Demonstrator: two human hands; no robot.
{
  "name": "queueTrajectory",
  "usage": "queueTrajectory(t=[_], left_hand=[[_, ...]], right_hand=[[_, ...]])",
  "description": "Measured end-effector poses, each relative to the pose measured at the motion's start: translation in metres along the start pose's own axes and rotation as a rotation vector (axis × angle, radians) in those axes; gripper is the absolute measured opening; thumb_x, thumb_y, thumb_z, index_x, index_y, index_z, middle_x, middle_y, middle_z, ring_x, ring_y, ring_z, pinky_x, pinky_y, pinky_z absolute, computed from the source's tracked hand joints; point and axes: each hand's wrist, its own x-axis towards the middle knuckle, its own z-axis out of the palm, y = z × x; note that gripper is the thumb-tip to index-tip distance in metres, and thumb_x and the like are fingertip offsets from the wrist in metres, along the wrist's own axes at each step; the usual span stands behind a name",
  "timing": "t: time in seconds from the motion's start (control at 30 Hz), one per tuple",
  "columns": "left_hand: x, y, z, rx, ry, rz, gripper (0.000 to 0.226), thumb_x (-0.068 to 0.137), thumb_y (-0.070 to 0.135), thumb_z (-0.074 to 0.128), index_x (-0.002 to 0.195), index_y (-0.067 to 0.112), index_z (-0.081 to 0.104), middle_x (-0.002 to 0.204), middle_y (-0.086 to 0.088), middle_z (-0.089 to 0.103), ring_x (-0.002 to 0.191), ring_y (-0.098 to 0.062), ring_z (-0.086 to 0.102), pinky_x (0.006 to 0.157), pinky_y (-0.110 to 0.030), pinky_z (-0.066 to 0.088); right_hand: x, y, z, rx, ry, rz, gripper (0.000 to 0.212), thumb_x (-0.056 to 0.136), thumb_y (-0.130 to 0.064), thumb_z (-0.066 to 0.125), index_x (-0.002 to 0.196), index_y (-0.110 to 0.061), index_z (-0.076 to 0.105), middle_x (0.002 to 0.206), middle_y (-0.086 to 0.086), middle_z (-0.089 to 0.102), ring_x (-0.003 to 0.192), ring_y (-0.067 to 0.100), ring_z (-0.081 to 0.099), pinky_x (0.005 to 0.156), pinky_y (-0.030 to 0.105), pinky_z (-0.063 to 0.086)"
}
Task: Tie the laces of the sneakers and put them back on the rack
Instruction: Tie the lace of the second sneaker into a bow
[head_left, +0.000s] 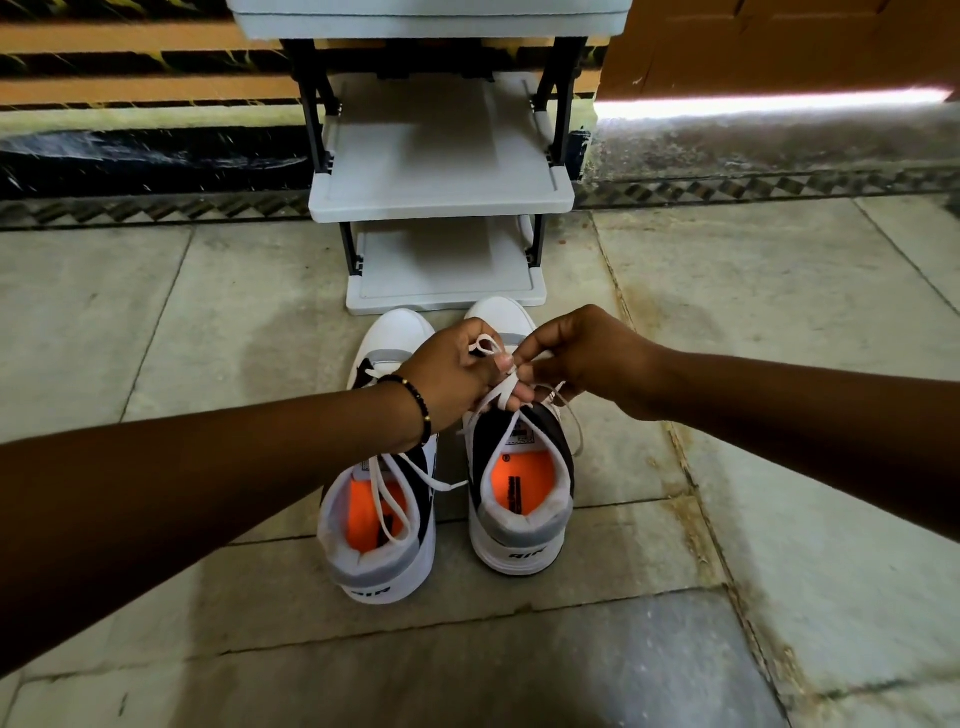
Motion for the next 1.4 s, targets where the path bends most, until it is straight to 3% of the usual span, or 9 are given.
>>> queueTrajectory(t=[0.27,0.4,0.57,0.67,0.77,0.9,1.03,1.3,1.4], left_hand=[[0.004,-0.007,-0.003,-0.001,-0.025,-0.083,0.019,0.091,0.002,0.043,0.080,0.017,0.043,0.068,-0.001,0.060,0.059,-0.003,0.061,0.053,-0.017,0.044],[0.008,-0.011,-0.001,-0.126,0.037,-0.185,0.020,0.093,0.010,0.042,0.075,0.016,0.045,0.069,-0.001,0.059,0.064,-0.011,0.054,0.055,-0.023,0.042],[0.004,-0.013,0.001,-0.102,0.082,-0.157,0.017,0.086,0.004,0.055,0.085,0.017,0.044,0.080,-0.003,0.060,0.062,-0.010,0.054,0.058,-0.027,0.041],[0.003,-0.012,-0.002,0.003,0.091,-0.092,0.027,0.079,0.002,0.063,0.082,0.022,0.044,0.081,-0.002,0.062,0.062,-0.011,0.054,0.050,-0.018,0.044],[0.002,-0.011,-0.003,0.118,0.115,-0.014,0.030,0.073,0.006,0.070,0.080,0.023,0.047,0.079,-0.001,0.065,0.079,-0.020,0.060,0.076,-0.032,0.051],[0.000,-0.010,-0.004,0.225,0.124,0.074,0.031,0.071,0.006,0.073,0.080,0.024,0.050,0.076,0.001,0.067,0.076,-0.014,0.062,0.085,-0.033,0.049],[-0.002,-0.011,-0.005,0.269,0.105,0.120,0.033,0.070,0.002,0.072,0.083,0.026,0.052,0.076,0.002,0.066,0.079,-0.015,0.063,0.089,-0.033,0.050],[0.001,-0.010,0.000,0.568,0.090,0.204,0.024,0.072,0.006,0.067,0.091,0.015,0.057,0.078,0.004,0.058,0.080,-0.020,0.059,0.070,-0.019,0.049],[0.001,-0.013,0.005,0.646,0.154,0.230,0.023,0.076,0.009,0.063,0.099,0.010,0.057,0.085,0.001,0.059,0.081,-0.018,0.056,0.072,-0.024,0.044]], right_hand=[[0.000,0.011,0.008,0.113,0.094,-0.043,0.014,0.081,0.005,0.060,0.076,-0.006,0.067,0.072,0.007,0.064,0.065,0.016,0.059,0.059,0.025,0.049],[0.002,0.007,0.005,-0.379,0.158,-0.328,0.014,0.080,0.002,0.060,0.080,-0.008,0.071,0.080,0.007,0.072,0.076,0.017,0.065,0.072,0.032,0.051],[0.000,0.000,-0.001,-0.777,0.107,-0.590,0.016,0.079,0.002,0.059,0.083,-0.007,0.071,0.082,0.008,0.073,0.080,0.021,0.062,0.066,0.022,0.042],[0.001,-0.002,-0.001,-0.867,0.068,-0.578,0.010,0.082,-0.007,0.060,0.086,-0.010,0.069,0.083,0.009,0.070,0.079,0.021,0.061,0.067,0.032,0.046],[0.003,-0.002,-0.002,-0.829,0.067,-0.478,0.011,0.081,-0.011,0.063,0.090,-0.011,0.068,0.083,0.008,0.072,0.076,0.021,0.064,0.066,0.034,0.050],[0.002,-0.002,0.000,-0.580,0.014,-0.257,0.012,0.076,-0.014,0.071,0.088,-0.011,0.071,0.063,-0.008,0.064,0.054,-0.004,0.059,0.053,0.007,0.043],[0.001,-0.003,0.003,-0.569,0.045,-0.206,0.008,0.073,-0.017,0.073,0.071,-0.014,0.066,0.057,-0.013,0.055,0.054,0.002,0.053,0.050,0.009,0.037],[-0.004,0.001,0.010,-0.656,0.104,-0.270,0.011,0.071,-0.013,0.069,0.066,-0.008,0.061,0.062,0.003,0.059,0.059,0.018,0.053,0.051,0.022,0.036],[-0.006,0.001,0.011,-0.690,0.110,-0.298,0.013,0.071,-0.013,0.069,0.064,-0.009,0.058,0.055,-0.003,0.050,0.052,0.010,0.045,0.048,0.020,0.031]])
